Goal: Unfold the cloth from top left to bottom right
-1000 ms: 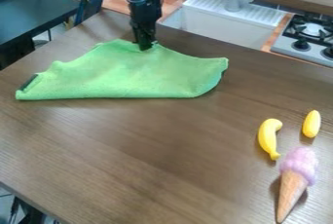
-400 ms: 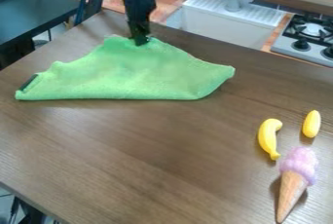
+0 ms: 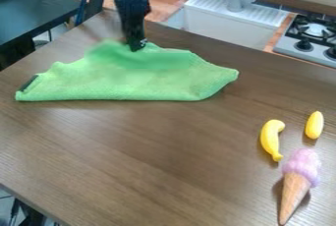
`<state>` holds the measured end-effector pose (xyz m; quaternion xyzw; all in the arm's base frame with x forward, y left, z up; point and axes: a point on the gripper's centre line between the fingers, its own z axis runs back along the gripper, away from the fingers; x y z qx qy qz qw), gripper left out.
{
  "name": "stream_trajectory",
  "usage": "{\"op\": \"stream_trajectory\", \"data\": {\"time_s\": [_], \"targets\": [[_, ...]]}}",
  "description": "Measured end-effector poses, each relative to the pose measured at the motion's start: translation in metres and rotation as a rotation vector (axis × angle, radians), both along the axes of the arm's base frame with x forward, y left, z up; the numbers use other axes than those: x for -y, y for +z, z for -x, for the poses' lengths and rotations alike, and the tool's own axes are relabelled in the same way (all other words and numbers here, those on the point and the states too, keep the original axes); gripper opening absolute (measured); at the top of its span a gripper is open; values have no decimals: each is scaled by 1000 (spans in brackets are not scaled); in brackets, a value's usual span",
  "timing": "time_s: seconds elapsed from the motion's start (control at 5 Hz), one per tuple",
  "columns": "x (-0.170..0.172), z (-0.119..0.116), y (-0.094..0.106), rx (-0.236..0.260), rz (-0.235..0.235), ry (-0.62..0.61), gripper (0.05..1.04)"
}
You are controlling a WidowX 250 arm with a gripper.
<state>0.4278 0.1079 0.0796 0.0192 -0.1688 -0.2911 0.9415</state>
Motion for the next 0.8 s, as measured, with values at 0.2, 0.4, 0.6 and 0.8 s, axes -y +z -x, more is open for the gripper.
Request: {"op": "stream_trajectory", "data": {"time_s": [0.2,0.4,0.6,0.8], "targets": [[23,19,-9,-13,-26,-32,51],[42,39,-11,-28,-53,-43,51],[54,52,-4,-41,-54,-41,51],[68,66,-2,-100,-39,-21,51]]}}
